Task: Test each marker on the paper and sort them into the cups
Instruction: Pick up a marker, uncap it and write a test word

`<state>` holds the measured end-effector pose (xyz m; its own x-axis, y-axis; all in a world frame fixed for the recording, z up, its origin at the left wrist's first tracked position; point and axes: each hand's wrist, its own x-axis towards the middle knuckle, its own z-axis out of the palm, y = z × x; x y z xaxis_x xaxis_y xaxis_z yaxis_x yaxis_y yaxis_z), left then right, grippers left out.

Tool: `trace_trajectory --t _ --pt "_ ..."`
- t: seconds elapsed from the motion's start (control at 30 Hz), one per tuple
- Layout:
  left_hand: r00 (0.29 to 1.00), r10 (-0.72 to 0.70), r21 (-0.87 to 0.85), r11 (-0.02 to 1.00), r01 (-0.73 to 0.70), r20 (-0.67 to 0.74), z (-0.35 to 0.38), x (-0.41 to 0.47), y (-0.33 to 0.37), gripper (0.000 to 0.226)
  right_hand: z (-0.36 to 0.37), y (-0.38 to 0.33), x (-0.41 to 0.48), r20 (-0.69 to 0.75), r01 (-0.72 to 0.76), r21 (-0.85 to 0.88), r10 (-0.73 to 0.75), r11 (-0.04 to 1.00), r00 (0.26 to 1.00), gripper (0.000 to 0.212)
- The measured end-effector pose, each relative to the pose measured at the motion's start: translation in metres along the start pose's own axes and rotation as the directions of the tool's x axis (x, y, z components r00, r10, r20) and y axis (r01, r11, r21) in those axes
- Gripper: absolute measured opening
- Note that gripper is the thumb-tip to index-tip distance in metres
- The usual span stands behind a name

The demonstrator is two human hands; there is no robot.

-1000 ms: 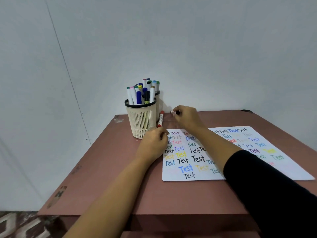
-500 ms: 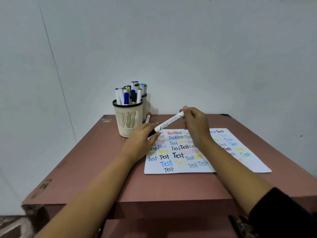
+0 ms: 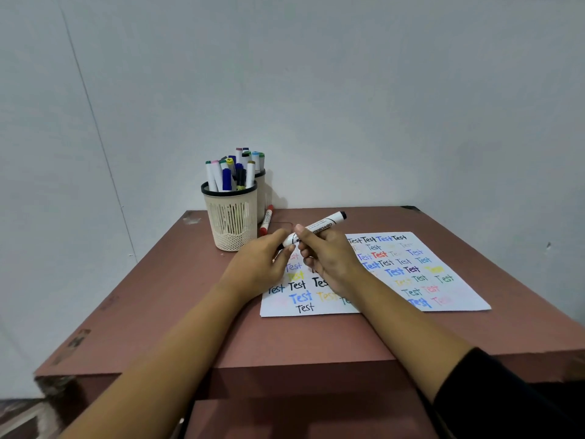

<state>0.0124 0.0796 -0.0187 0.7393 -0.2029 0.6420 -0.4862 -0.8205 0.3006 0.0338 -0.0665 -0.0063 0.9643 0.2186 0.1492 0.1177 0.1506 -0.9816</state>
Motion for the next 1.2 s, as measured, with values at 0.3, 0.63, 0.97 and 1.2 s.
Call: trace_trajectory --t 0.3,0.63,0.97,1.2 --pt "0.984 -0.176 -0.115 0.977 0.177 0.027 -0.003 0.0 0.001 0.033 -0.003 -0.007 -0.002 -0.064 0.046 0.118 -0.038 0.992 0.997 0.014" --pt "0.964 -0.247 0.025 0.969 0.246 0.097 0.006 0.005 -0.017 0.025 -0.032 -0.036 0.047 -0.297 0.11 0.177 -0.053 0.978 0.953 0.012" --pt "0.931 -0.273 0.069 0.962 0.264 0.244 0.009 0.007 -0.022 0.029 0.009 0.004 0.082 -0.288 0.045 -0.204 -0.103 0.978 0.952 0.009" --pt "0.922 -0.293 0.06 0.956 0.287 0.253 0.011 0.008 -0.024 0.031 0.011 0.021 0.086 -0.213 0.022 -0.248 -0.077 0.968 0.974 0.008"
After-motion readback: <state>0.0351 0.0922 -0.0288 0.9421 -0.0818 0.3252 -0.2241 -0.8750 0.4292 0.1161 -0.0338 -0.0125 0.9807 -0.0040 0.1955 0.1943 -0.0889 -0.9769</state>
